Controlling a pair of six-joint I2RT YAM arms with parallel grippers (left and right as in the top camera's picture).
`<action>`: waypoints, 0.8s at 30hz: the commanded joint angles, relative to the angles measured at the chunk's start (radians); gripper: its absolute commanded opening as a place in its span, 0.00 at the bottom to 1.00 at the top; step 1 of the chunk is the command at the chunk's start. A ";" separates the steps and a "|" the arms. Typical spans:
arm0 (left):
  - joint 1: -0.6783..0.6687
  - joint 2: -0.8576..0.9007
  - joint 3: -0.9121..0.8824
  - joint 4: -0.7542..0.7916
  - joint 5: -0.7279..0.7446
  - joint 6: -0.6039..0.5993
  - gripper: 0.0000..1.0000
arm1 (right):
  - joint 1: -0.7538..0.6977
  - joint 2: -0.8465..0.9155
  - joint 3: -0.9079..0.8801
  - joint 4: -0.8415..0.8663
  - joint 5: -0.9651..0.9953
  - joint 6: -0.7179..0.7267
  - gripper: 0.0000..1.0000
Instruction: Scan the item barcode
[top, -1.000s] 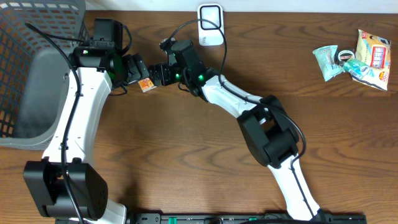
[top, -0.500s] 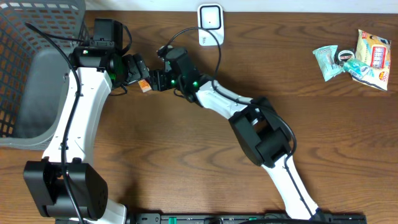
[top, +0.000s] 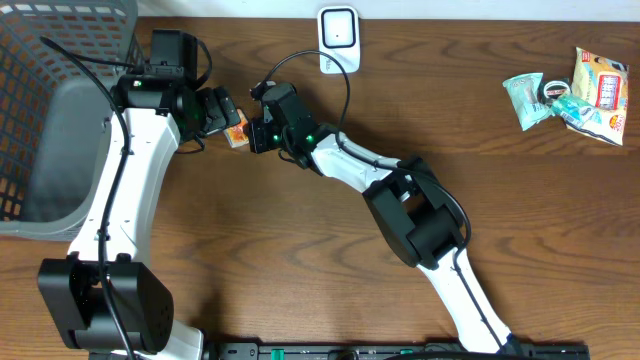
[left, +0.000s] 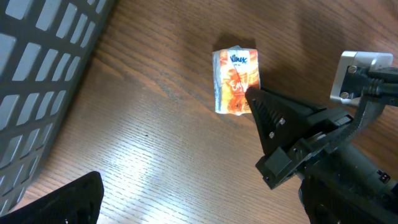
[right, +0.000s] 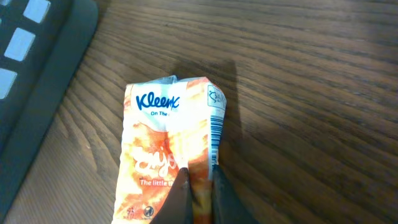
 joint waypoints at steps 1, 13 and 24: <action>0.003 0.005 0.005 -0.003 -0.013 0.006 1.00 | -0.028 0.012 -0.013 -0.098 0.074 -0.059 0.01; 0.003 0.005 0.005 -0.003 -0.013 0.006 1.00 | -0.145 -0.205 -0.013 -0.568 0.280 -0.085 0.01; 0.003 0.005 0.005 -0.003 -0.013 0.006 1.00 | -0.158 -0.340 -0.013 -0.805 0.285 -0.165 0.29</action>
